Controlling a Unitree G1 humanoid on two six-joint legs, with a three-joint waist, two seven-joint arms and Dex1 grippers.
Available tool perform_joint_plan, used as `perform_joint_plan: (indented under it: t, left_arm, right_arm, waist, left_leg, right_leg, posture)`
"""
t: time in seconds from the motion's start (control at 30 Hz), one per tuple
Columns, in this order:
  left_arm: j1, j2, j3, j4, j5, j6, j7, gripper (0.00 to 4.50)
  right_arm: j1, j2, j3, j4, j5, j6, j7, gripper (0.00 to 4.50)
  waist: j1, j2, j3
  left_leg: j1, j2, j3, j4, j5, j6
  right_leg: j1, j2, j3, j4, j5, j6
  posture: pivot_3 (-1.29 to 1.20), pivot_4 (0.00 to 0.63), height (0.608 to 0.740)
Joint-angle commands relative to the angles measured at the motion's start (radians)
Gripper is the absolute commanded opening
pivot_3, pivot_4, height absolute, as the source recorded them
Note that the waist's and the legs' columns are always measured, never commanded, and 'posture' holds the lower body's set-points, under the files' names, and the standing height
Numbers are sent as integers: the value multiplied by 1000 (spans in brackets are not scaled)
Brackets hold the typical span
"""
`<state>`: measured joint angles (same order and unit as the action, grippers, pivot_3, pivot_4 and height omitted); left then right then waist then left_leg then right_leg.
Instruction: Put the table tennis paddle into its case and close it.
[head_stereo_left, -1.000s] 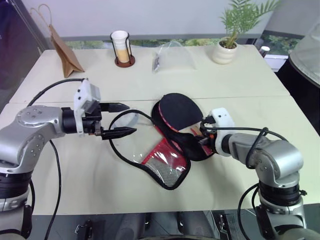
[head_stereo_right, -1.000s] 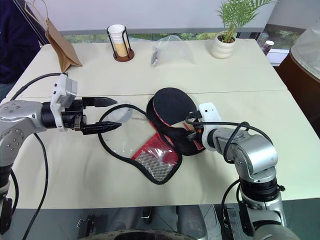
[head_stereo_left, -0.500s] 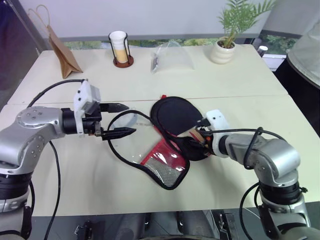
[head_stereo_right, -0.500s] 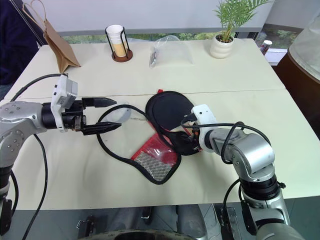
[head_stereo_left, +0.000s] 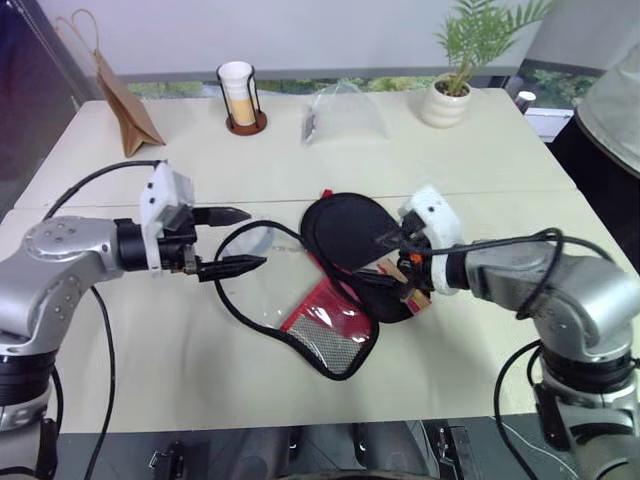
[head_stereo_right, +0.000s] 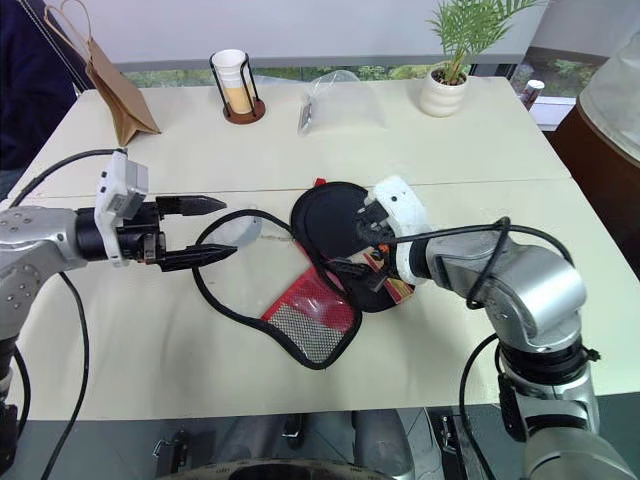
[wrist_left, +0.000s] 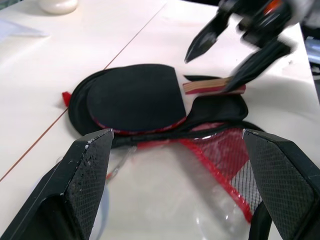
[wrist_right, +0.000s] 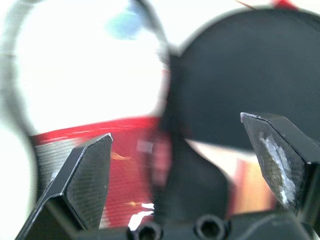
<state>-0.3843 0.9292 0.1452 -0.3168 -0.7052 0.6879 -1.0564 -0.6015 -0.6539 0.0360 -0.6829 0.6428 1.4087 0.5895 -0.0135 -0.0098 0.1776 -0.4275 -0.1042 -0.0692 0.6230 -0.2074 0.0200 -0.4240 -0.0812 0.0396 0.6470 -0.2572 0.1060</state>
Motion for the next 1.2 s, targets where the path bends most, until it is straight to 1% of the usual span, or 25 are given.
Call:
perform_joint_plan:
  t: [0.03, 0.1, 0.2, 0.3, 0.37, 0.5, 0.67, 0.73, 0.8, 0.9, 1.0, 1.07, 1.13, 1.2]
  left_arm:
    - [3, 49, 62, 43, 25, -34, -33, 4278]
    - [3, 66, 66, 65, 35, -44, -49, 4278]
    - [28, 95, 84, 76, 41, -49, -76, 4278]
    - [76, 125, 123, 108, 61, -66, -95, 4278]
    - [135, 154, 159, 141, 88, -97, -127, 4278]
    - [264, 177, 245, 161, 90, -129, -191, 4278]
    - [387, 168, 254, 199, 168, -255, -242, 4278]
    - [386, 126, 215, 209, 204, -329, -223, 4278]
    - [367, 77, 162, 219, 239, -392, -207, 4278]
    - [340, 36, 115, 234, 274, -442, -195, 4278]
    - [313, -37, 30, 277, 320, -535, -198, 4278]
    - [305, -66, 7, 295, 336, -572, -197, 4278]
    - [272, -108, -26, 333, 371, -641, -178, 4278]
    - [223, -170, -51, 360, 377, -675, -149, 4278]
  right_arm:
    - [-19, -82, 60, -18, -2, -202, 151, 4467]
    - [-23, -118, 111, 4, -32, -307, 218, 4467]
    - [-31, -137, 181, 82, -112, -438, 259, 4467]
    - [-36, -149, 206, 180, -176, -553, 302, 4467]
    - [-47, -152, 186, 262, -195, -614, 331, 4467]
    - [-56, -165, 82, 398, -160, -705, 413, 4467]
    - [-33, -203, 0, 461, -112, -772, 543, 4467]
    - [-33, -222, -53, 435, -38, -741, 593, 4467]
    - [-30, -244, -88, 405, 3, -732, 628, 4467]
    - [-28, -266, -104, 385, 18, -730, 645, 4467]
    - [-13, -304, -114, 349, 12, -732, 656, 4467]
    - [-9, -316, -120, 341, 13, -729, 653, 4467]
    - [-9, -327, -130, 330, 15, -718, 638, 4467]
    - [-14, -333, -145, 315, 28, -696, 618, 4467]
  waist:
    - [0, 0, 0]
    - [-1, 0, 0]
    - [-2, 0, 0]
    - [-1, 0, 0]
    - [-1, 0, 0]
    - [0, 0, 0]
    - [3, 0, 0]
    - [3, 1, 0]
    - [4, 1, 0]
    - [3, 0, 0]
    - [3, 1, 0]
    - [1, 1, 0]
    - [1, 1, 0]
    - [5, 1, 0]
  left_leg:
    - [0, 0, 0, 0, 0, 0]
    - [0, 0, 0, 0, 0, 0]
    - [0, 0, 0, 1, 0, 0]
    - [0, 0, 0, 0, 0, 0]
    - [0, 0, 0, 0, 0, -1]
    - [0, 0, 0, -1, -1, -2]
    - [0, 0, 0, -2, -2, -3]
    - [0, 0, 0, -2, -2, -3]
    - [0, 0, 0, -2, -2, -3]
    - [0, 1, 0, -2, -2, -3]
    - [0, 1, 1, -2, -2, -3]
    - [0, 1, 1, -2, -2, -2]
    - [0, 1, 1, -2, -2, -2]
    - [0, 1, 2, -2, -2, -2]
  right_leg:
    - [0, 0, 0, 0, 0, 0]
    - [0, 0, 0, 0, 0, -1]
    - [1, 0, 0, 0, -1, -2]
    - [0, -1, 0, -1, -2, -3]
    - [-1, -1, 0, -1, -2, -3]
    - [-1, -1, 0, -1, -2, -3]
    - [0, -1, 0, -2, -2, -4]
    - [0, -2, 0, -2, -2, -4]
    - [0, -2, 0, -2, -2, -4]
    - [0, -2, 0, -2, -2, -4]
    - [0, -2, 0, -2, -2, -4]
    - [0, -2, 1, -2, -2, -4]
    - [-1, -2, 1, -2, -2, -4]
    - [-1, -3, 0, -2, -2, -4]
  posture:
    - [0, 150, 734]
    - [0, 150, 734]
    - [0, 150, 734]
    - [0, 150, 734]
    - [0, 150, 734]
    - [0, 150, 734]
    - [0, 150, 734]
    - [0, 150, 734]
    - [0, 150, 734]
    - [0, 150, 734]
    - [0, 150, 734]
    - [0, 150, 734]
    - [0, 150, 734]
    - [0, 150, 734]
